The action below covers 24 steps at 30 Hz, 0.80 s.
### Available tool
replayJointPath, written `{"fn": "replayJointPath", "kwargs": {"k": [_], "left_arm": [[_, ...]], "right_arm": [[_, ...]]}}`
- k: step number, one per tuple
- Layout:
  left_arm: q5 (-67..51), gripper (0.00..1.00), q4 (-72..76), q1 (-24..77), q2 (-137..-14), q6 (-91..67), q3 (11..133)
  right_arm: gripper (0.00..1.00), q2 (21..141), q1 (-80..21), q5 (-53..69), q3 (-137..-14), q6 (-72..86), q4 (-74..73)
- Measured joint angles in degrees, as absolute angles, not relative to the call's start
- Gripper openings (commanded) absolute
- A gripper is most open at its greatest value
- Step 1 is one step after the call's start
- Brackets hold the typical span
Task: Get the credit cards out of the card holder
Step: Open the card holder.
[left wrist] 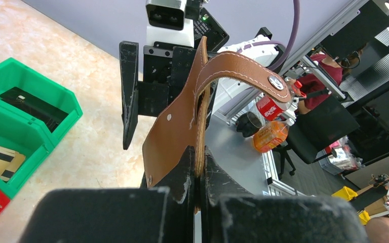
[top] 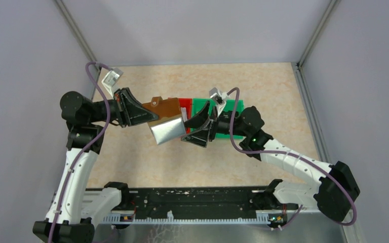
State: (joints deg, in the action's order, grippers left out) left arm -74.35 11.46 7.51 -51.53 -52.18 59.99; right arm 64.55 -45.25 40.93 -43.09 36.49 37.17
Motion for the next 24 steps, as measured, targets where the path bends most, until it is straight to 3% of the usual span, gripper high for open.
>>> {"fn": "replayJointPath", "kwargs": {"k": [12,24], "left_arm": [[-74.24,0.00,11.07,7.51,-51.53,-51.83,60.31],[-74.11,0.00,11.16,7.51,-51.46,-52.69,61.28]], "right_arm": [[0.72,64.53,-45.32,41.69,-42.24,34.83,37.21],[0.65,64.66,-45.36,37.06,-42.30,32.95,36.93]]}}
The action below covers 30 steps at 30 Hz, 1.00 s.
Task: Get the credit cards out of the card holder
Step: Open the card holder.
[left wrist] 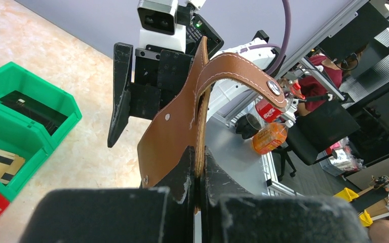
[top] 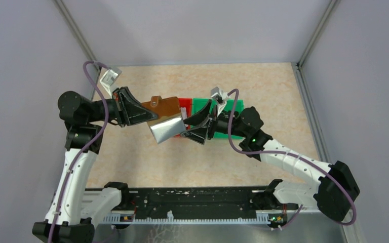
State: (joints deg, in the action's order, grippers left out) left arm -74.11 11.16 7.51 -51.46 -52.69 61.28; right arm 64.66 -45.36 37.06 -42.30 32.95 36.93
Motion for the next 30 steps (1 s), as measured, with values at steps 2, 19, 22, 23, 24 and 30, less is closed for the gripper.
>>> {"fn": "replayJointPath", "kwargs": {"k": [2,19,22,23,24,30], "left_arm": [[-74.08,0.00,11.16,7.51,-51.46,-52.93,61.28],[-73.87,0.00,11.60,7.51,-51.46,-53.95,61.28],[-73.89,0.00,11.60,7.51,-51.40,-54.00,61.28],[-73.89,0.00,11.60,7.51,-51.35,-54.00,61.28],[-73.89,0.00,11.60,7.51,-51.31,-54.00,61.28],[-73.89,0.00,11.60,7.51,-51.11,-54.00,61.25]], "right_arm": [[0.64,64.69,-45.36,36.07,-42.41,32.97,37.15],[0.62,69.23,-50.19,29.34,-47.07,33.01,41.80],[0.62,69.30,-50.57,28.47,-48.56,32.56,42.57],[0.62,69.30,-50.61,28.12,-48.99,32.45,42.81],[0.62,69.30,-50.61,27.79,-49.34,32.25,42.96],[0.62,69.30,-50.61,27.20,-49.95,32.03,44.10]]}}
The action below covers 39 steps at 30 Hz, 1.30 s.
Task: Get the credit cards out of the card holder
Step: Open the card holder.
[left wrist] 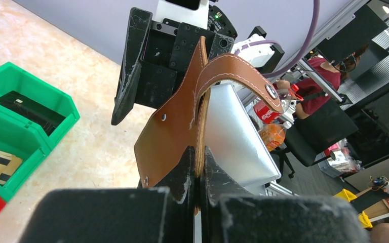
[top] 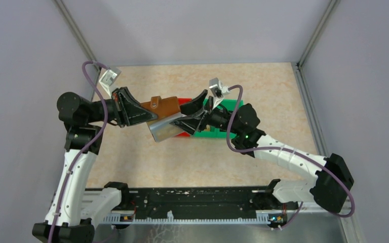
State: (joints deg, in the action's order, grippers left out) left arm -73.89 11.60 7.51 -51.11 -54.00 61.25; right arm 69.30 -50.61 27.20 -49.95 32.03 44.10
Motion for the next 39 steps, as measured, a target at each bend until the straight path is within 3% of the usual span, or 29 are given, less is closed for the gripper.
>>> {"fn": "replayJointPath", "kwargs": {"k": [13,15,19,20,21,25,27,33,39], "left_arm": [[-73.91,0.00,11.51,7.51,-50.43,-53.71,59.66],[-73.91,0.00,11.49,7.51,-50.43,-53.25,59.42],[-73.87,0.00,10.83,7.51,-50.43,-52.21,59.31],[-73.84,0.02,10.52,7.51,-50.43,-51.75,59.31],[-73.80,0.09,10.24,7.51,-50.41,-51.37,59.31],[-73.19,0.62,8.69,7.51,-50.35,-48.82,59.40],[-71.92,0.74,5.43,7.46,-50.54,-45.58,60.18],[-69.01,0.83,-7.92,7.35,-51.35,-31.31,66.28],[-69.21,0.70,-18.59,7.35,-50.39,-16.49,70.98]], "right_arm": [[0.45,72.20,-52.40,27.51,-53.41,35.59,48.71],[0.37,72.82,-52.84,27.70,-54.26,36.21,49.56],[0.08,73.25,-52.88,27.92,-54.48,37.43,50.87],[0.00,73.32,-52.88,28.01,-54.48,37.80,50.89],[0.00,73.34,-52.88,28.10,-54.48,38.15,51.00],[0.00,73.34,-52.88,28.12,-54.48,39.18,50.78],[0.00,73.25,-53.08,28.03,-54.48,39.62,50.76],[0.00,71.66,-53.49,26.22,-54.48,40.10,48.21],[0.00,69.38,-53.32,25.10,-54.48,40.21,45.12]]}}
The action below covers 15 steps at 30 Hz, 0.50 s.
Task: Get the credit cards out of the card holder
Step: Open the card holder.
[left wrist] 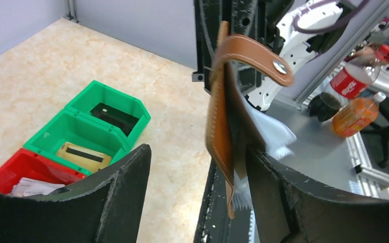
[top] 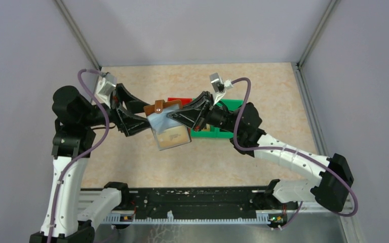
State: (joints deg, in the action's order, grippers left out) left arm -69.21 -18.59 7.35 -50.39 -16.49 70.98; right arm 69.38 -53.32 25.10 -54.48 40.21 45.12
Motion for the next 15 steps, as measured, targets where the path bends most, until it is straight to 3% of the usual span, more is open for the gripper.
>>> {"fn": "replayJointPath", "kwargs": {"k": [6,15], "left_arm": [[-71.57,0.49,-24.47,7.35,-48.75,-8.05,72.16],[-72.16,0.40,-32.99,7.35,-50.04,1.02,78.67]], "right_arm": [[0.00,69.17,-52.80,25.23,-54.43,41.63,44.27],[0.00,68.18,-51.57,25.32,-54.24,42.24,43.55]]}}
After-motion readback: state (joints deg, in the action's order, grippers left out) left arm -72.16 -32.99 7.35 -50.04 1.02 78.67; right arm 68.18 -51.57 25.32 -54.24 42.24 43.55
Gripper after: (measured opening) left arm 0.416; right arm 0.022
